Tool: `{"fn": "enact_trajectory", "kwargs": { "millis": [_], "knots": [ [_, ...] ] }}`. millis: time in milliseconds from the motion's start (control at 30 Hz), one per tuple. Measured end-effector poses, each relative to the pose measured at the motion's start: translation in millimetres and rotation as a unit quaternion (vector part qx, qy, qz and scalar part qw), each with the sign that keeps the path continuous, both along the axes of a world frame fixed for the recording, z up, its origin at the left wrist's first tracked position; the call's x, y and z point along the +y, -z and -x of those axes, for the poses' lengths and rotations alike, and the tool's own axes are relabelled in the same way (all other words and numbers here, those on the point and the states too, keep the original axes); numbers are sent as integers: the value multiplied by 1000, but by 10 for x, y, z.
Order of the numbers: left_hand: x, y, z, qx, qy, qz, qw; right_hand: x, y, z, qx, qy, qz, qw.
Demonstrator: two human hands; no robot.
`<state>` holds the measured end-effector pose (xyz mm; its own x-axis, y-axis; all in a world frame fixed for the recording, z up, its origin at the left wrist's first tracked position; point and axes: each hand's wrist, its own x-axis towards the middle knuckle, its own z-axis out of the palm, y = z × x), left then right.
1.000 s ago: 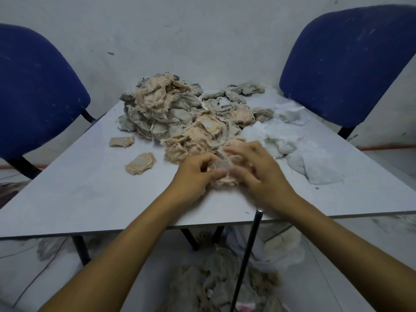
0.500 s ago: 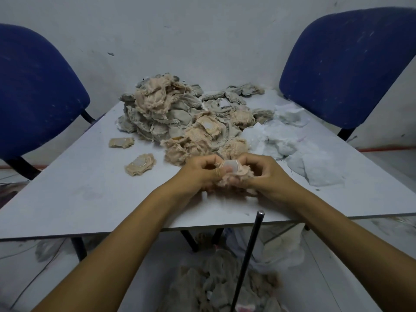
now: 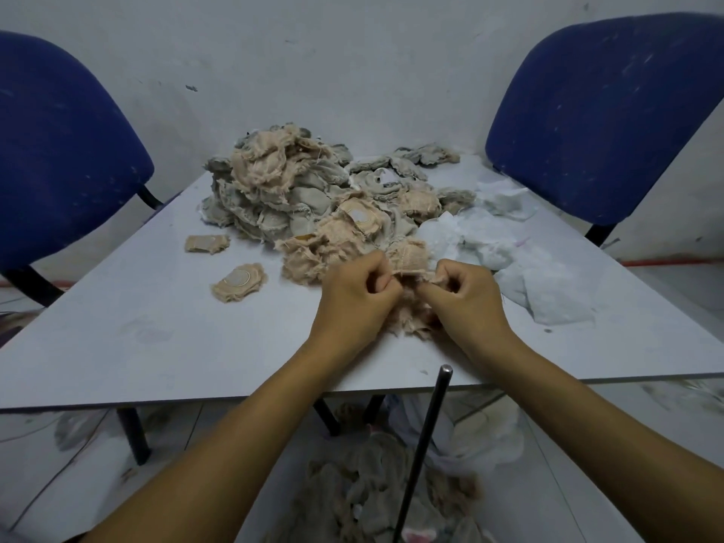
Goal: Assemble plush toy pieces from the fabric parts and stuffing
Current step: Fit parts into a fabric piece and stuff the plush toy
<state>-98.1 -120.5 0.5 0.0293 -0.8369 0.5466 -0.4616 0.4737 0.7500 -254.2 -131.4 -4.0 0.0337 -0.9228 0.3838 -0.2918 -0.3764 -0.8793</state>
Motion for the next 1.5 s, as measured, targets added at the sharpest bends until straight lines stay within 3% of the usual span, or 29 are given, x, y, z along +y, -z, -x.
{"fn": "enact_trajectory", "kwargs": {
  "millis": [67,100,133,200,233,400,500,533,633,700,800,967,1100,1300,1500],
  "knots": [
    [-5,17,26,-59,-14,18,998,13,-4,2,50,-2,42,998],
    [-6,9,28,-27,11,-16,999,15,-6,8,61,-3,54,997],
    [-2,-25,22,54,61,-77,994,13,-4,12,57,-5,57,997],
    [-41,-69,-22,240,173,-204,933,17,-14,12,30,-19,55,998],
    [-57,-83,-54,284,201,-244,905,22,-20,14,26,-28,57,998],
    [-38,-99,-169,246,140,-232,930,55,-54,10,26,-147,34,988],
    [-44,-163,-296,311,193,-247,897,45,-46,66,106,-120,60,985],
    [-44,-188,-330,295,218,-255,895,36,-36,83,181,-105,76,975],
    [-56,-153,-362,110,152,-212,959,-5,7,84,342,-88,72,933],
    [-41,-91,-339,-19,107,-176,978,-18,14,49,356,-77,70,929],
    [-15,-33,-296,-184,85,-145,968,-29,-5,25,341,-53,77,936],
    [-42,-52,-293,-210,-6,-186,960,2,-10,34,327,-50,78,941],
    [-19,-47,-270,-182,-13,-159,970,34,-29,58,290,-69,79,951],
    [-48,-20,-293,-43,42,-107,992,28,-29,80,249,-69,79,963],
    [-82,-71,-290,-6,151,-158,976,-51,10,103,211,-74,63,973]
  ]
}}
